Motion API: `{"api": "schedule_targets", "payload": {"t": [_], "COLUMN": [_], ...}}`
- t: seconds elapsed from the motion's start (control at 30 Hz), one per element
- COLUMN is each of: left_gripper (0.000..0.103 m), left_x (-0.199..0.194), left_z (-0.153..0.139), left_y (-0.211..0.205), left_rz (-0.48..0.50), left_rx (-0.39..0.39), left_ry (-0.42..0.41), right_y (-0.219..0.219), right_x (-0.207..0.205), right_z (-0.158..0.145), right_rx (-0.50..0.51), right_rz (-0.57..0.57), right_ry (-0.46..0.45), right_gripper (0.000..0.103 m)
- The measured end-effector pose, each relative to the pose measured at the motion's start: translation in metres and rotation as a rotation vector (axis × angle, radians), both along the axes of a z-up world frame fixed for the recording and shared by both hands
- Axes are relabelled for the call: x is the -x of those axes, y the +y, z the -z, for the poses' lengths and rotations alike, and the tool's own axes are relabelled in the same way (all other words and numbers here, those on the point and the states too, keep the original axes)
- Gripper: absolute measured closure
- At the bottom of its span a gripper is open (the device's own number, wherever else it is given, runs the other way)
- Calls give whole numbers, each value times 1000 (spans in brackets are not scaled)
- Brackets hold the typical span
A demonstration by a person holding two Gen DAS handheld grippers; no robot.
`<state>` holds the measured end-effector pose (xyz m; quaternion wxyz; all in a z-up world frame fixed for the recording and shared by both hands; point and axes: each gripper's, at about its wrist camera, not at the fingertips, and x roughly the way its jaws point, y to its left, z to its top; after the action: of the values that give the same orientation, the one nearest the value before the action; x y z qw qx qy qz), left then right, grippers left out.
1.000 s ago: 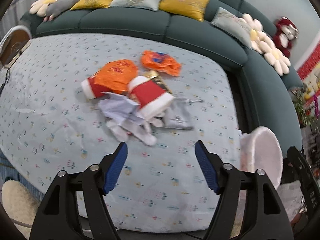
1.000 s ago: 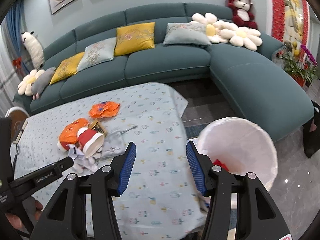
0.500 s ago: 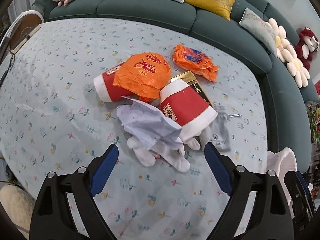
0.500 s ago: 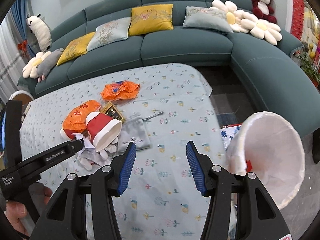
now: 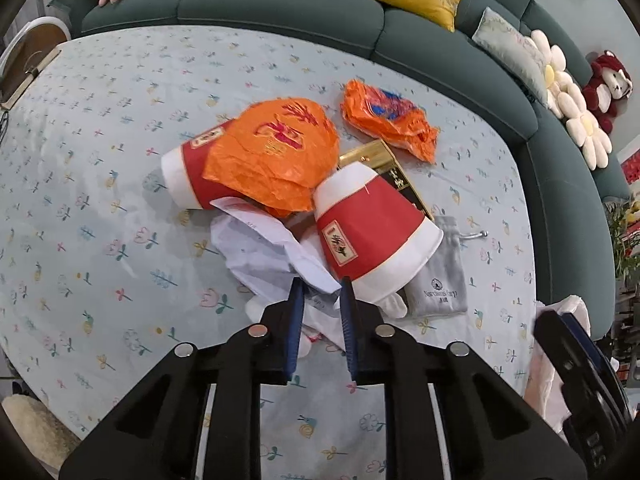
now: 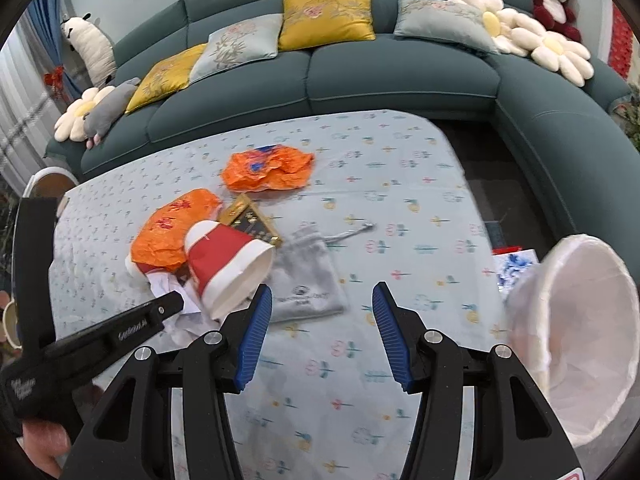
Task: Collect trash
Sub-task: 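Grasp the white glove with the left gripper while the right gripper grasps a red paper cup, then carry the white glove and red paper cup over the white bin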
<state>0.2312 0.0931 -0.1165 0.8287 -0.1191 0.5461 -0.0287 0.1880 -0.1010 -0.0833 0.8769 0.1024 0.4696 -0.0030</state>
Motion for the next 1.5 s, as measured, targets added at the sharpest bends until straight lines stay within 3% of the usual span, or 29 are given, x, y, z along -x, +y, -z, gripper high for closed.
{"api": "schedule_targets", "payload": {"t": [0.2,0.43,0.77,0.8,0.87,0.93,1.0,1.5], "left_gripper": [96,98,98,98,98,98,99,99], "left_x": [8,18,23,23,23,23,23,52], "left_z": [-4,-1,2,2,2,1,-2,-46], "left_y": [20,40,51,51,52,52,51,1], "left_rz": [-24,-38,-36,-34,-34,-35,-33,57], "left_rx": [21,47,48,50,52,55,58,68], "left_ry": [-5,2,1,1,0,1,-1,-69], "right_y": [27,55,69,71,75,78,79,24], "right_x": [-14,-30,-46,-47,-49,-50,-48,-6], "right_z": [9,33,63,64,64,62,57,-8], "right_rx": [-52,-120,-189,-190,-192,-195,-181,-167], "right_rz": [-58,-113,-108,-112,-128,-147,-152,-87], "right_ry": [16,67,129,130,137,135,117,-24], "right_gripper": [51,53,54,56,74,91,97,99]}}
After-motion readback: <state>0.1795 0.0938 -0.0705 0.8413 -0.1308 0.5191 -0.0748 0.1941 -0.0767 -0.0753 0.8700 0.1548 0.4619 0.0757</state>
